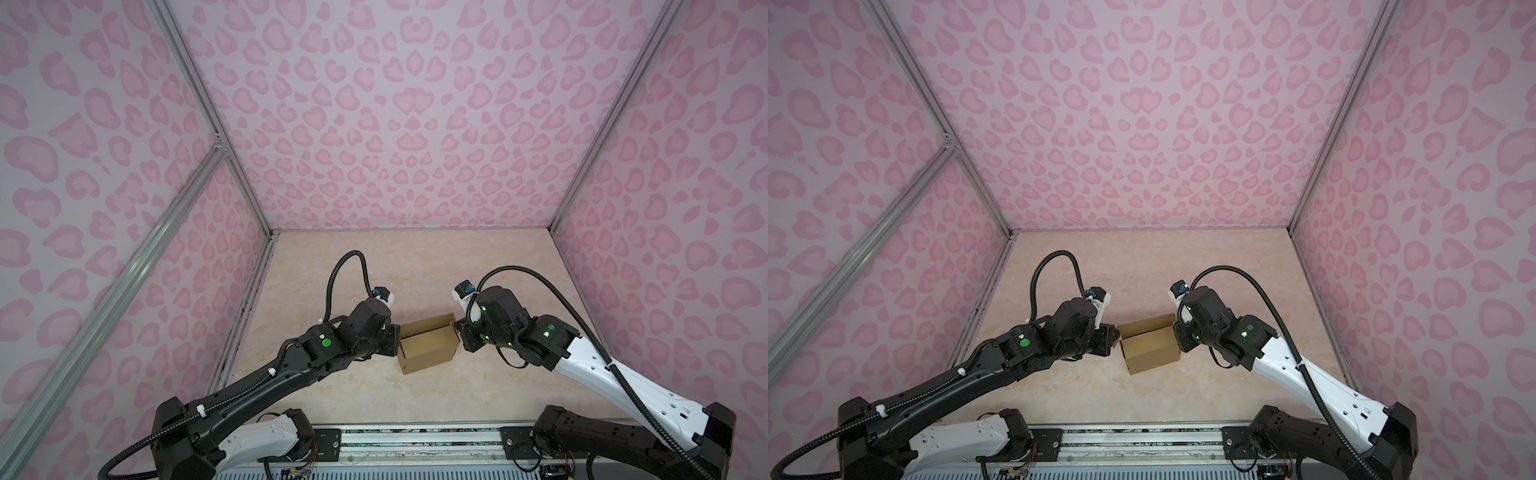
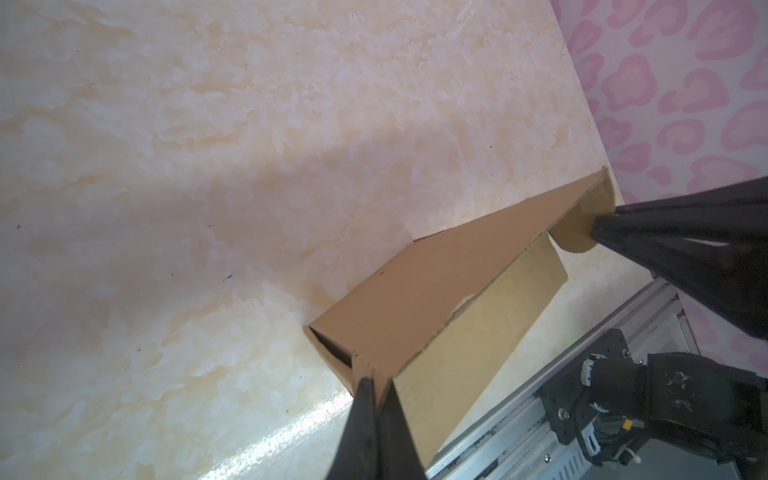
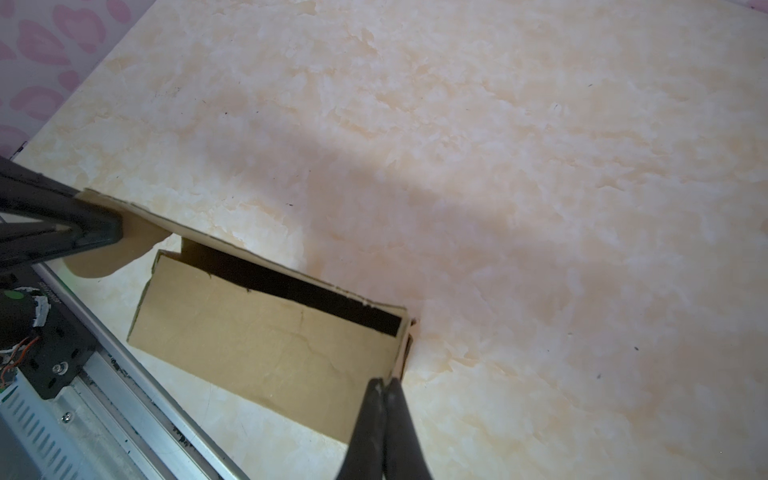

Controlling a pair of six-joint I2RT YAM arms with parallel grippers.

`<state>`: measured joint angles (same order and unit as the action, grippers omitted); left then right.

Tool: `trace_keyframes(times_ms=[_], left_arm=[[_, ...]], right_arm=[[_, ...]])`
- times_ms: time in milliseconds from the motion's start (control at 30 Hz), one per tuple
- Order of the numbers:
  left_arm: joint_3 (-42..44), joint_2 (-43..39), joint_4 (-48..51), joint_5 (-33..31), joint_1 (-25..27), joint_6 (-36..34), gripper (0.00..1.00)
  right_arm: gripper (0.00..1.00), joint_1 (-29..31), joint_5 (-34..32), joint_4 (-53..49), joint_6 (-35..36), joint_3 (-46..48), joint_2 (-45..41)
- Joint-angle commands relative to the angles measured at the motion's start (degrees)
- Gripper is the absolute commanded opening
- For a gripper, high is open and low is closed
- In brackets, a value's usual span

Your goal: Fold the paper box

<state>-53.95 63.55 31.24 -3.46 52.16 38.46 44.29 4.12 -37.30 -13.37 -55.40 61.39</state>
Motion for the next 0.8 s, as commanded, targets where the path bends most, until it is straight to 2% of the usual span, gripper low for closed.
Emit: trace_keyframes(times_ms=[0,767], left_arm=[[-1.1,0.9,1.5,-1.5,0.7,2.5,0.03],[-3.1,1.9,2.9,-10.1,6.3,12.7,0.03]], right_arm=[[0.0,0.4,0.8,-0.5,-0.7,0.4,-0.3],[0.0,2.9,-0.6,0.2,-2.7,2.6,-1.7]])
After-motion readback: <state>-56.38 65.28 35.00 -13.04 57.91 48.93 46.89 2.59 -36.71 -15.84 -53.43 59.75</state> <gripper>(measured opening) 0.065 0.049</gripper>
